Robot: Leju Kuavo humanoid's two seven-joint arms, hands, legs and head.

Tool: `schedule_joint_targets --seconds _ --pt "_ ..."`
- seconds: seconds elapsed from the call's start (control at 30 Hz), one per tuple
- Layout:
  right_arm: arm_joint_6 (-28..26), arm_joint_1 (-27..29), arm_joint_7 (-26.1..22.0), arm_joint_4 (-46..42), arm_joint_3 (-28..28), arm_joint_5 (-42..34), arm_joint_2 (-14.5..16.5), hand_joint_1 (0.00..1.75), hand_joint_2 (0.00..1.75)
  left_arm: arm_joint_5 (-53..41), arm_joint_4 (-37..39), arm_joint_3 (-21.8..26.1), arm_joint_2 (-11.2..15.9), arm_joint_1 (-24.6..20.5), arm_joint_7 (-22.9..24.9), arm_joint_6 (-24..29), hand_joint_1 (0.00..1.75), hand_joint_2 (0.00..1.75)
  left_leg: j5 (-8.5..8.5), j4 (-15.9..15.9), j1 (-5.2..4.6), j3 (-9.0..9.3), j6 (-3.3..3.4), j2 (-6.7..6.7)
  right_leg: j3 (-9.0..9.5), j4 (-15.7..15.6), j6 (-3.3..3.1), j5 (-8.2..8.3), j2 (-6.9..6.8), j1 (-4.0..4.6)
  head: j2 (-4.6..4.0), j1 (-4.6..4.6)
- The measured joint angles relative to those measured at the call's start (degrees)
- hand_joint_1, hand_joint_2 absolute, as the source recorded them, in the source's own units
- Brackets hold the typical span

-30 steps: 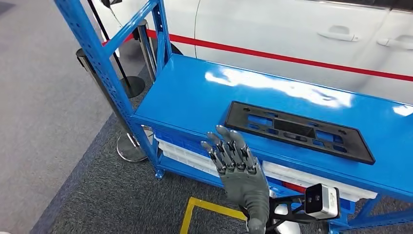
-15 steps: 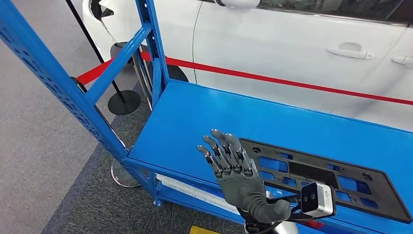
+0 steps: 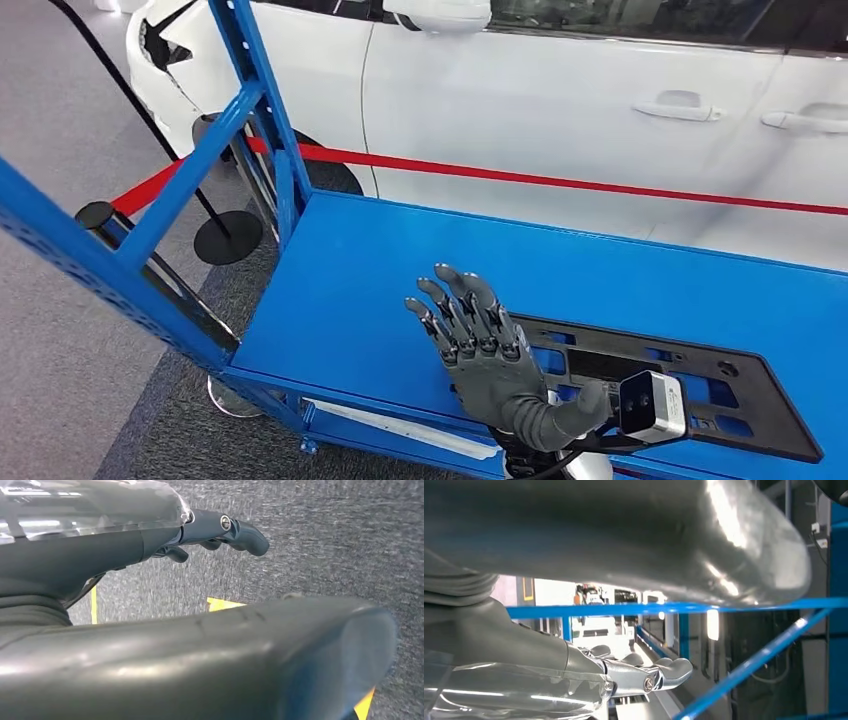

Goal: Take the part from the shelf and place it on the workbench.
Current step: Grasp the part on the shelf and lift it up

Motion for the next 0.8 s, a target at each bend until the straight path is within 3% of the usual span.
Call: schedule_joint_targets --seconds 0.07,0.17,0.2,0.23,0.3,0.33,0.37,0.43,0.5,0.57,0.63,0.7,0.73,0.77,0.8 --pt "0.25 0.06 0.00 -0.01 0.00 -0.05 0.03 0.00 0.00 -0.06 0.00 -0.01 0.04 -0.09 -0.18 0.25 0.00 0.00 -2.09 2.66 0.21 -0.92 -0.66 -1.28 0.18 -0.45 -0.59 0.32 1.11 -0.31 0.00 -0.03" --pt "0.56 0.15 0.02 0.00 0.00 -0.05 0.05 0.00 0.00 -0.10 0.00 -0.01 0.07 0.06 -0.33 0.54 0.00 0.00 -7.08 12.50 0.57 -5.21 -1.18 -3.37 0.36 -0.53 -0.99 0.32 2.68 -0.37 0.00 -0.05" --pt "0.58 0.19 0.02 0.01 0.00 -0.04 0.05 0.00 0.00 -0.10 0.00 -0.01 0.07 0.13 -0.37 0.56 0.00 0.00 -7.46 14.53 0.61 -6.19 -1.20 -3.52 0.41 -0.50 -1.04 0.28 3.30 -0.30 0.00 -0.05" --pt "0.60 0.23 0.02 0.02 0.00 -0.04 0.05 0.00 0.00 -0.12 0.00 0.00 0.07 0.16 -0.42 0.57 0.00 0.00 -6.80 14.74 0.64 -6.35 -1.14 -3.64 0.50 -0.48 -1.07 0.23 4.00 -0.23 0.00 -0.05" --pt "0.62 0.26 0.02 0.03 0.00 -0.01 0.05 0.00 0.00 -0.16 0.00 0.00 0.10 0.14 -0.50 0.58 0.00 0.00 -2.81 8.69 0.63 -3.64 -0.70 -4.62 0.81 -0.45 -1.02 0.10 5.35 -0.18 0.00 -0.05" --pt "0.66 0.24 0.02 0.04 0.00 0.01 0.05 0.00 0.00 -0.18 0.00 -0.01 0.17 0.11 -0.55 0.58 0.00 0.00 -1.18 4.89 0.67 -1.88 -0.36 -5.99 0.87 -0.42 -0.92 0.02 5.95 -0.15 0.00 -0.02" --pt "0.74 0.19 0.03 0.06 0.00 0.06 0.06 0.00 0.00 -0.22 0.00 -0.01 0.24 0.09 -0.60 0.59 0.00 0.00 -0.14 1.84 0.69 -0.50 -0.08 -7.21 0.80 -0.36 -0.73 -0.03 6.55 -0.21 0.00 -0.02" --pt "0.97 0.10 0.03 0.10 0.00 0.19 0.11 0.00 0.00 -0.31 0.00 -0.01 0.36 0.02 -0.68 0.59 0.00 0.00 -0.01 -0.37 0.53 0.50 0.30 -8.48 0.46 -0.37 -0.10 0.04 7.58 -0.54 0.00 -0.01" --pt "1.15 0.11 0.02 0.10 -0.01 0.28 0.17 0.00 0.00 -0.36 -0.01 -0.01 0.39 -0.09 -0.73 0.60 0.00 0.00 0.21 -1.09 0.56 0.90 0.68 -7.41 0.38 -0.47 0.62 0.12 8.09 -0.77 0.00 -0.03" --pt "1.30 0.02 0.02 0.08 -0.01 0.32 0.19 0.00 0.00 -0.36 -0.01 -0.01 0.40 -0.18 -0.74 0.61 0.00 0.00 0.51 -2.13 0.90 1.64 1.19 -6.11 -0.41 1.55 1.24 -1.19 6.00 -0.48 0.00 0.21" --pt "1.50 -0.06 0.02 0.10 0.00 0.37 0.20 0.00 0.00 -0.34 0.00 -0.01 0.40 -0.16 -0.74 0.62 0.00 0.00 0.50 -2.60 0.97 2.08 1.51 -4.74 -3.48 7.69 1.76 -4.35 3.26 -0.48 0.00 0.48" --pt "1.63 0.06 0.02 0.19 0.00 0.39 0.21 0.00 0.00 -0.20 0.00 -0.01 0.42 -0.05 -0.72 0.68 0.00 0.00 0.26 -2.55 0.92 2.16 1.59 -3.35 -6.91 13.77 2.13 -6.48 2.46 -0.85 0.00 0.52" --pt "1.67 0.13 0.02 0.27 0.00 0.40 0.21 0.00 0.00 -0.11 0.00 -0.01 0.42 -0.03 -0.72 0.72 0.00 0.00 0.14 -2.53 0.92 2.22 1.54 -2.67 -7.46 14.46 2.26 -6.09 2.25 -1.01 0.00 0.52" --pt "1.74 0.15 0.02 0.34 0.00 0.40 0.21 0.00 0.00 -0.02 0.00 -0.01 0.42 -0.04 -0.71 0.77 0.00 0.00 0.02 -2.51 0.93 2.34 1.45 -2.07 -6.76 12.87 2.32 -4.66 2.01 -1.14 0.00 0.52" --pt "1.91 0.15 0.03 0.43 0.00 0.42 0.21 0.00 0.00 0.05 0.00 -0.01 0.41 -0.07 -0.68 0.85 0.00 0.00 -0.13 -2.48 0.94 2.52 1.30 -1.50 -4.98 9.38 2.31 -2.56 1.50 -1.21 0.00 0.52"
